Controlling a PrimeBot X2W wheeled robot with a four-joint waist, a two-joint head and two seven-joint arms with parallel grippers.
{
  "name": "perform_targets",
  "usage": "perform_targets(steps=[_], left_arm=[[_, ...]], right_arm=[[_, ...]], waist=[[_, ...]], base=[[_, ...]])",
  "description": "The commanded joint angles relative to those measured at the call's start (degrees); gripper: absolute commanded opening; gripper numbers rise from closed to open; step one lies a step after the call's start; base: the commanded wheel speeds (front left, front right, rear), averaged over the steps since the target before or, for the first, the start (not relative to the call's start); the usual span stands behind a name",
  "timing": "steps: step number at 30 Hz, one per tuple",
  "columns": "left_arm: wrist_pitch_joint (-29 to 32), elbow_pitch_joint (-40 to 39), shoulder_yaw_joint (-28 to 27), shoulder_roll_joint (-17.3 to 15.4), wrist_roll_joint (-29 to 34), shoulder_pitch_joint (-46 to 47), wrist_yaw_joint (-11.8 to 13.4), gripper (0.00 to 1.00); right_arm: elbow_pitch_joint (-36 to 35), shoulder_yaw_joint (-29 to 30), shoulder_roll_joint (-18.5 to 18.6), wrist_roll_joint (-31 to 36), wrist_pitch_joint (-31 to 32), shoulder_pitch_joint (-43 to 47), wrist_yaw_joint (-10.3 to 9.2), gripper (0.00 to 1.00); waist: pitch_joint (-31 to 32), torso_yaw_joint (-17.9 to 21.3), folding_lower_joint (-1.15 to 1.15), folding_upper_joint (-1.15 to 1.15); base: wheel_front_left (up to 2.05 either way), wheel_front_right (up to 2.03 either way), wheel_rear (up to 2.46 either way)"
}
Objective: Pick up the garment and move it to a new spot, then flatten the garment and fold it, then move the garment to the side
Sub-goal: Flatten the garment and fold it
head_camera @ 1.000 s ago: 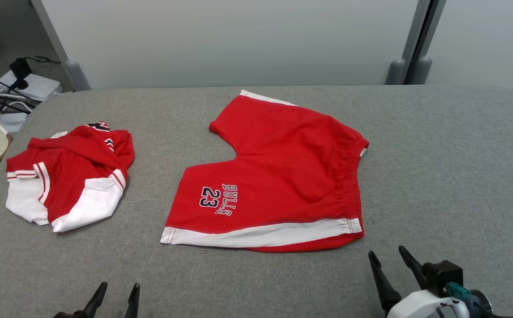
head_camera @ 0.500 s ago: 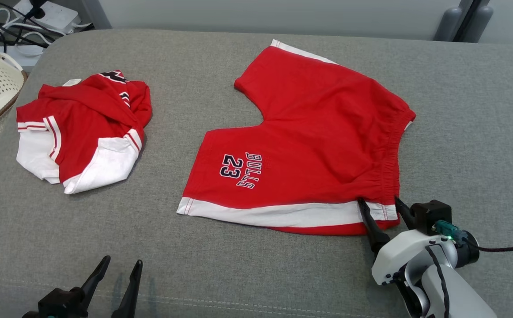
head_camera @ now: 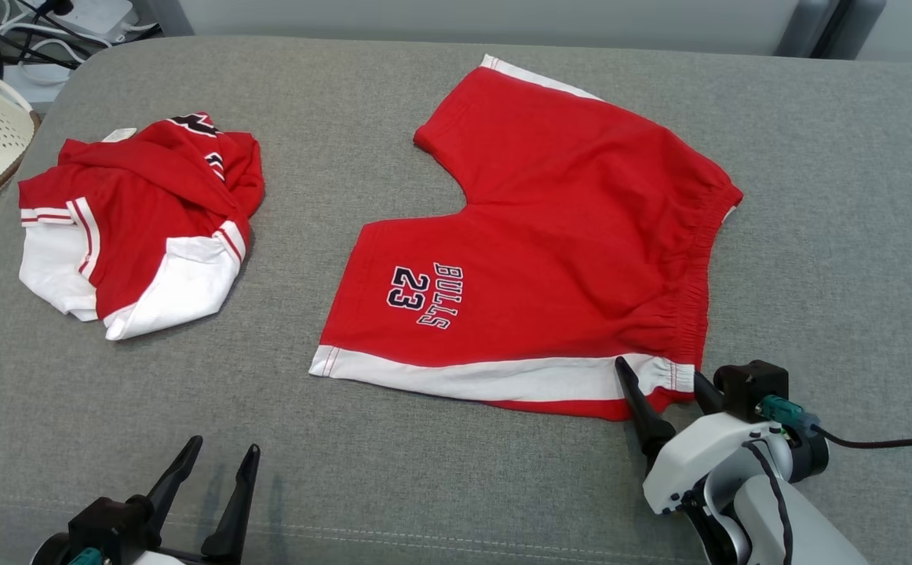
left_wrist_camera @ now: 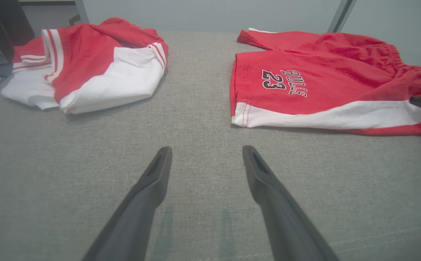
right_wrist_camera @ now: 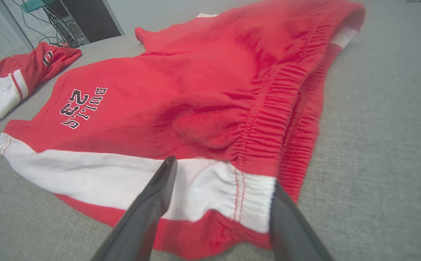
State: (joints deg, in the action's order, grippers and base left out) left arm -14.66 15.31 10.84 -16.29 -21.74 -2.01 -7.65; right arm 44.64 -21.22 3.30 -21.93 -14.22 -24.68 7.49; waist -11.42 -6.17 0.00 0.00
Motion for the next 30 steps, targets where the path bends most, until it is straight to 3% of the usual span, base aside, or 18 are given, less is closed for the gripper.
perform_targets(steps=[1, 6, 7, 8, 9, 10, 24, 30], left_arm=[[-0.3, -1.5, -1.8, -1.6, -0.9, 2.4, 0.2, 1.0], [-0.3, -1.8, -1.0, -1.8, -1.8, 2.9, 0.2, 1.0], [-0.3, -1.9, -0.6, -2.1, -1.9, 3.2, 0.2, 1.0], [-0.3, -1.9, -0.2, -2.3, -2.2, 3.5, 0.2, 1.0], [-0.3, -1.7, 0.2, -2.5, -2.6, 3.8, 0.2, 1.0], [-0.3, -1.1, 1.0, -2.8, -3.2, 4.1, 0.2, 1.0], [-0.3, 5.2, 15.6, -10.7, -16.8, 14.6, 0.2, 1.0], [-0.3, 8.2, 18.0, -13.5, -21.2, 17.9, 0.2, 1.0]], right_arm=[[-2.3, -1.6, -0.4, -1.1, -0.8, 1.1, 0.0, 1.0], [-3.0, -3.7, -0.4, -2.0, -0.8, 2.2, 0.0, 0.97], [-3.0, -4.2, -0.4, -2.0, -0.8, 2.2, 0.0, 0.83], [-3.0, -4.5, -0.4, -2.3, -0.7, 2.1, 0.0, 0.49], [-3.0, -4.9, -0.4, -2.5, -0.5, 1.9, 0.0, 0.32], [-2.9, -5.2, -0.4, -2.5, -0.4, 1.6, 0.0, 0.02], [-4.2, -10.8, -0.4, -2.8, -0.6, -0.5, 0.0, 0.0], [-5.5, -13.8, -0.4, -3.7, -0.6, -2.3, 0.0, 0.0]], waist=[[-0.1, 0.5, 0.0, 0.0], [-0.2, 1.5, 0.0, 0.0], [-0.3, 1.8, 0.0, 0.0], [-0.4, 2.1, 0.0, 0.0], [-0.5, 2.5, 0.0, 0.0], [-0.6, 2.7, 0.0, 0.0], [-3.5, 9.3, 0.0, 0.0], [-5.8, 11.2, 0.0, 0.0]], base=[[0.0, 0.0, 0.0], [0.0, 0.0, 0.0], [0.0, 0.0, 0.0], [0.0, 0.0, 0.0], [0.0, 0.0, 0.0], [0.0, 0.0, 0.0], [0.0, 0.0, 0.0], [0.0, 0.0, 0.0]])
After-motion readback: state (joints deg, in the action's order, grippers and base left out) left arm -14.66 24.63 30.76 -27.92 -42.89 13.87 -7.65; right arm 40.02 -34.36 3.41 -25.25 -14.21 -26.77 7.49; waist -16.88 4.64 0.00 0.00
